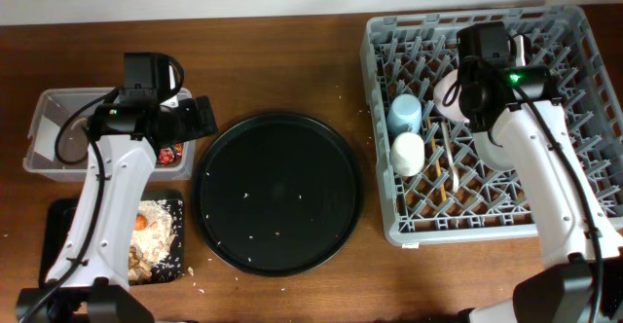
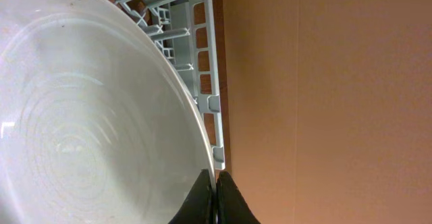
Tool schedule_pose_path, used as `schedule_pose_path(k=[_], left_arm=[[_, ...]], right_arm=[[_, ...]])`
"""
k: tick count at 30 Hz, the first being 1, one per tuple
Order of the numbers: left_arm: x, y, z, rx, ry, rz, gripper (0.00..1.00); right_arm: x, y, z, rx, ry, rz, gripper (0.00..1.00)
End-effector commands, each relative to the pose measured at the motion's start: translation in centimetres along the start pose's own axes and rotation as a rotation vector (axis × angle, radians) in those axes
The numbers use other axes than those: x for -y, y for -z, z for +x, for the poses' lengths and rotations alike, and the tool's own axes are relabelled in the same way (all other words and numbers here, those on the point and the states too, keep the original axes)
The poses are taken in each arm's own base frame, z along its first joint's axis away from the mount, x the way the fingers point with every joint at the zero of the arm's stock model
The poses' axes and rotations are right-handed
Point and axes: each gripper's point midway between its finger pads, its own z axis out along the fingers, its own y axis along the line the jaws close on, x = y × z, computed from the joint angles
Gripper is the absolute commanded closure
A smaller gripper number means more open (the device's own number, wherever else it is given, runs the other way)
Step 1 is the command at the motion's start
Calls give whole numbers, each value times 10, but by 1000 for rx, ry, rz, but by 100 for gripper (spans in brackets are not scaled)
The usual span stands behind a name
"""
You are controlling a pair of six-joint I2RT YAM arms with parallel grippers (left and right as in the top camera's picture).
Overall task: Sort waste into correct bins and load items into the dishwasher rack
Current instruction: 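Carry the white plate into the rack and stand it upright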
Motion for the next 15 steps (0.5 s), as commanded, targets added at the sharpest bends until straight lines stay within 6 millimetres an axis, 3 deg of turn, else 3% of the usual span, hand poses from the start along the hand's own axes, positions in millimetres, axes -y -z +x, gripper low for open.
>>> schedule_pose_path(k=[1,11,15], left_arm=[[-1,2,-3,11,6,-8,1],[-1,2,-3,11,6,-8,1],[-1,2,-3,11,6,-8,1]], right_arm=[[-4,-2,3,-5,0,-24,96],[-30,1,0,15,11,-174,94],[-46,5,-3,33,9,-274,60]])
